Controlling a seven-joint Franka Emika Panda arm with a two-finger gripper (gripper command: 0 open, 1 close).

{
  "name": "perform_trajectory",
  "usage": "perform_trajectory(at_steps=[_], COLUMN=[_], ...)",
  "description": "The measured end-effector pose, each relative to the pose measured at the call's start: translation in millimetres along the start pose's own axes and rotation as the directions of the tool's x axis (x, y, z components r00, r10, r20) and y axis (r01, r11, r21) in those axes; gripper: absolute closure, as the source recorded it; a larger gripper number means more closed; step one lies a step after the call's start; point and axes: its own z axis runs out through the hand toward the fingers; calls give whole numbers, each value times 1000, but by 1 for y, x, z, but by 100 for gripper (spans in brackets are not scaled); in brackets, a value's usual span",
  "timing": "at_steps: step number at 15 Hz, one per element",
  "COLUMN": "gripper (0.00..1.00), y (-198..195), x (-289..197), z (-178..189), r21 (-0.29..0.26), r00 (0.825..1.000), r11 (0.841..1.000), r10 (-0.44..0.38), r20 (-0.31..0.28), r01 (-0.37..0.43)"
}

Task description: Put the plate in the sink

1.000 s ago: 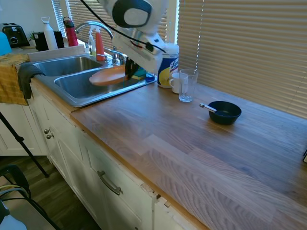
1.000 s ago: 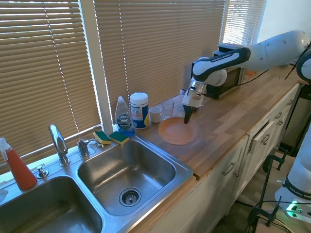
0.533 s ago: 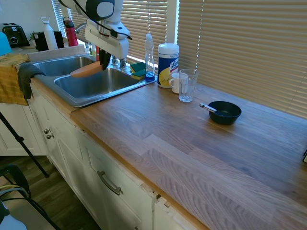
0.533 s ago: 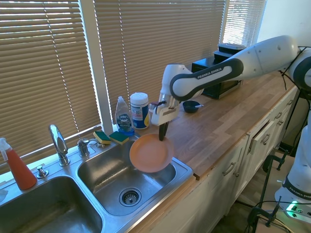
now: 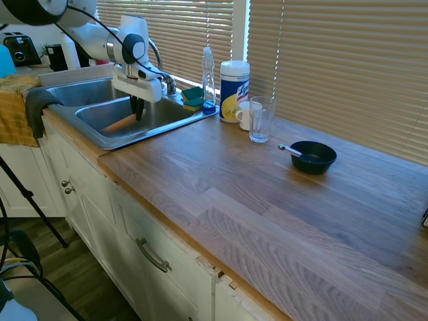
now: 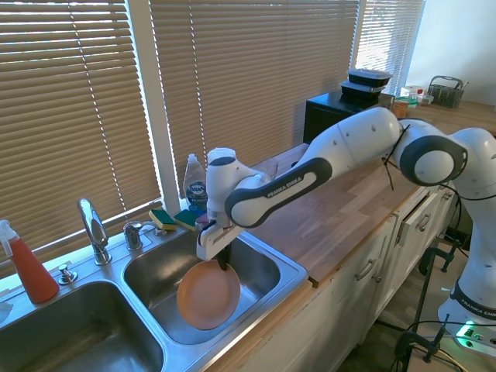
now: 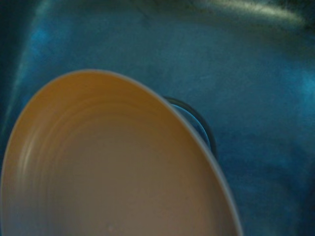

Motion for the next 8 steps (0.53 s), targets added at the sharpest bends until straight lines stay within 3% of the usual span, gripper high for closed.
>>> perform_trajectory(at_steps=[3,8], gripper=[0,0], y=[-15,-21], x=[4,12], z=[34,28], r21=[-30,-29], r00=[1000,999], r11=[1000,999], r10=[6,29], r20=[-6,-18], r01=[-6,-30])
